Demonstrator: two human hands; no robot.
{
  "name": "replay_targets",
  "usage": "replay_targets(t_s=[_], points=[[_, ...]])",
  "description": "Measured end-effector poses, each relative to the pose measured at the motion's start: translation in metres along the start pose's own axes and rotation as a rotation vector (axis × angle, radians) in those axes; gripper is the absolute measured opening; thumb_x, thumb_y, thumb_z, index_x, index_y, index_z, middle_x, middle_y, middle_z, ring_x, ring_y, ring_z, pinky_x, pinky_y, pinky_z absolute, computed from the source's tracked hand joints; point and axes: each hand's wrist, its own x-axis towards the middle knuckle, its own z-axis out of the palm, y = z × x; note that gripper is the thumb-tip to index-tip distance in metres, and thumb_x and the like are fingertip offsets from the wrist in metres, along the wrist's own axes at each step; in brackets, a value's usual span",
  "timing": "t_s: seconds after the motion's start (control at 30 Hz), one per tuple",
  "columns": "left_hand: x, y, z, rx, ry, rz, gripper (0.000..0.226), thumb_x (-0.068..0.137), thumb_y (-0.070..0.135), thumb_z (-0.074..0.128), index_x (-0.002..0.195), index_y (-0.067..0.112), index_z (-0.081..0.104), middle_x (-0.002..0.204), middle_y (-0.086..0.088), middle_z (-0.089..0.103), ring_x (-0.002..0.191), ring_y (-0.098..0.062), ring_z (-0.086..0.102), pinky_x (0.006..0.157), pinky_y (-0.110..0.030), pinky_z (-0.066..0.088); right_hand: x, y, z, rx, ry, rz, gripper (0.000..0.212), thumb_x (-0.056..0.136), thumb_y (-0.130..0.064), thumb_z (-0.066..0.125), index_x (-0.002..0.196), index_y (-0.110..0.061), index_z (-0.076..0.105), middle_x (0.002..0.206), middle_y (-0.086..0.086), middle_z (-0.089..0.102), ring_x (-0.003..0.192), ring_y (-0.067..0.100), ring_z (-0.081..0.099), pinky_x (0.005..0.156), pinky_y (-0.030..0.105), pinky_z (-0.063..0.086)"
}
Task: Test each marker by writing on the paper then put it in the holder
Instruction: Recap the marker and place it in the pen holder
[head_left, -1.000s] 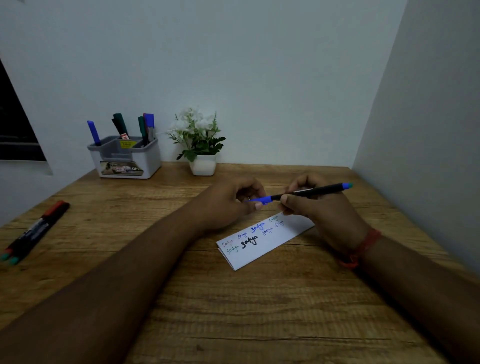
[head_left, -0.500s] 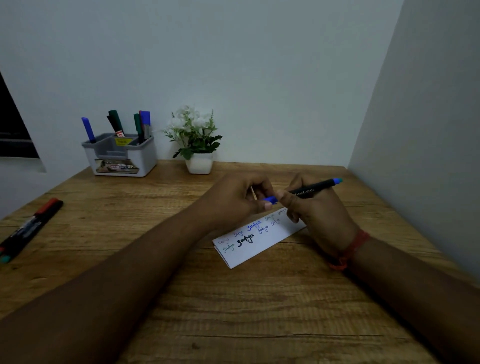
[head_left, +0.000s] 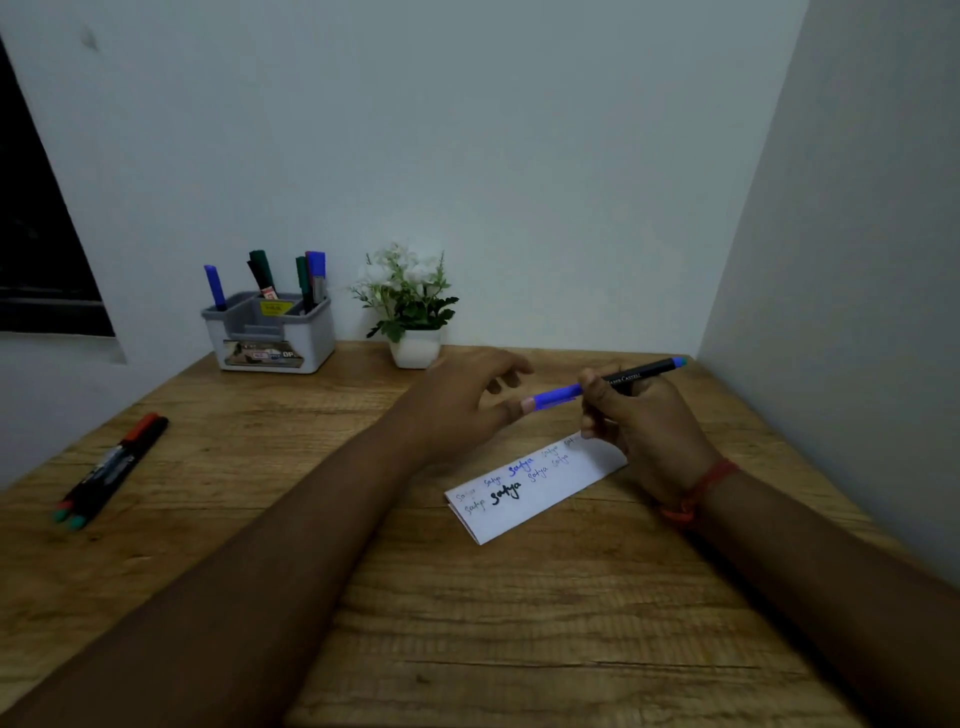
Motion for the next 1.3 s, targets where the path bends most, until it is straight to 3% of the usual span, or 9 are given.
replay_targets(t_s=[0.07,0.17,0.4,0.6,0.73,0.83,0.93,1.03,1.3], points=[[0.000,-0.011,-0.010,0.236,-0.059,-0.049,0.052,0.094,0.055,0.054,0.140,0.033,0.048,0.137,0.009,0.056,0.127,-0.014,0.049,0.111,-0.044,0.034,0.006,-0.002,0.003,-0.008,-0.027,0.055,0.040,0.088,-0.038,0.067,0.098,0.001,0.067,0.080,0.010,0.071,0.072,0.021,0.068,0.068,0.032,0.059],[0.002,-0.029,-0.025,0.494,-0.189,-0.187,0.071,0.094,0.067,0.039,0.155,0.036,0.022,0.161,0.004,0.027,0.148,-0.025,0.022,0.119,-0.057,0.011,0.019,-0.006,0.019,-0.005,-0.127,0.168,0.032,0.102,-0.030,0.053,0.111,0.000,0.058,0.100,0.021,0.075,0.074,0.020,0.074,0.067,0.031,0.063],[-0.034,-0.080,-0.073,0.741,-0.272,-0.389,0.087,0.088,0.081,0.020,0.157,0.037,-0.008,0.167,0.001,-0.010,0.153,-0.029,-0.010,0.115,-0.069,-0.007,0.054,-0.007,0.096,-0.064,-0.240,0.178,0.009,0.103,-0.011,0.054,0.107,-0.006,0.049,0.092,0.020,0.065,0.085,0.034,0.074,0.072,0.039,0.064],[-0.082,-0.127,-0.131,0.844,-0.265,-0.569,0.090,0.083,0.085,0.008,0.156,0.037,-0.011,0.165,-0.001,-0.018,0.149,-0.031,-0.024,0.112,-0.071,-0.009,0.079,0.002,0.181,-0.399,-0.258,0.042,0.026,0.091,-0.004,0.071,0.108,-0.003,0.052,0.083,0.012,0.064,0.071,0.029,0.070,0.080,0.046,0.062],[-0.117,-0.154,-0.151,0.802,-0.186,-0.647,0.092,0.078,0.087,0.003,0.154,0.039,-0.016,0.164,0.002,-0.024,0.147,-0.029,-0.030,0.113,-0.069,-0.010,0.098,0.001,0.231,-0.678,-0.217,-0.170,0.020,0.096,-0.016,0.067,0.110,-0.011,0.055,0.079,0.004,0.063,0.067,0.015,0.059,0.068,0.035,0.055],[-0.125,-0.161,-0.163,0.672,-0.099,-0.722,0.094,0.075,0.086,0.001,0.154,0.040,-0.016,0.163,0.006,-0.027,0.146,-0.027,-0.032,0.115,-0.065,-0.012,0.119,-0.007,0.260,-0.692,-0.142,-0.277,0.014,0.098,-0.017,0.063,0.111,-0.012,0.063,0.089,0.011,0.070,0.081,0.023,0.065,0.077,0.039,0.056],[-0.125,-0.166,-0.166,0.609,-0.103,-0.744,0.092,0.077,0.087,0.004,0.154,0.041,-0.017,0.162,0.006,-0.028,0.145,-0.027,-0.034,0.114,-0.065,-0.014,0.145,-0.025,0.288,-0.748,-0.083,-0.366,0.018,0.098,-0.019,0.061,0.111,-0.011,0.069,0.096,0.008,0.068,0.085,0.020,0.060,0.066,0.025,0.042],[-0.128,-0.174,-0.167,0.558,-0.159,-0.780,0.090,0.080,0.087,0.008,0.154,0.040,-0.017,0.162,0.005,-0.029,0.144,-0.028,-0.035,0.113,-0.066,-0.015,0.168,-0.044,0.313,-0.858,-0.077,-0.450,0.021,0.099,-0.017,0.057,0.110,-0.008,0.073,0.108,0.013,0.070,0.094,0.022,0.060,0.073,0.021,0.037],[-0.130,-0.183,-0.171,0.487,-0.232,-0.821,0.092,0.082,0.087,0.013,0.154,0.040,-0.018,0.162,0.004,-0.027,0.145,-0.031,-0.033,0.111,-0.068,-0.015,0.206,-0.058,0.370,-1.250,-0.270,-0.455,0.021,0.097,-0.010,0.058,0.110,-0.006,0.074,0.113,0.012,0.071,0.102,0.027,0.065,0.090,0.037,0.056]])
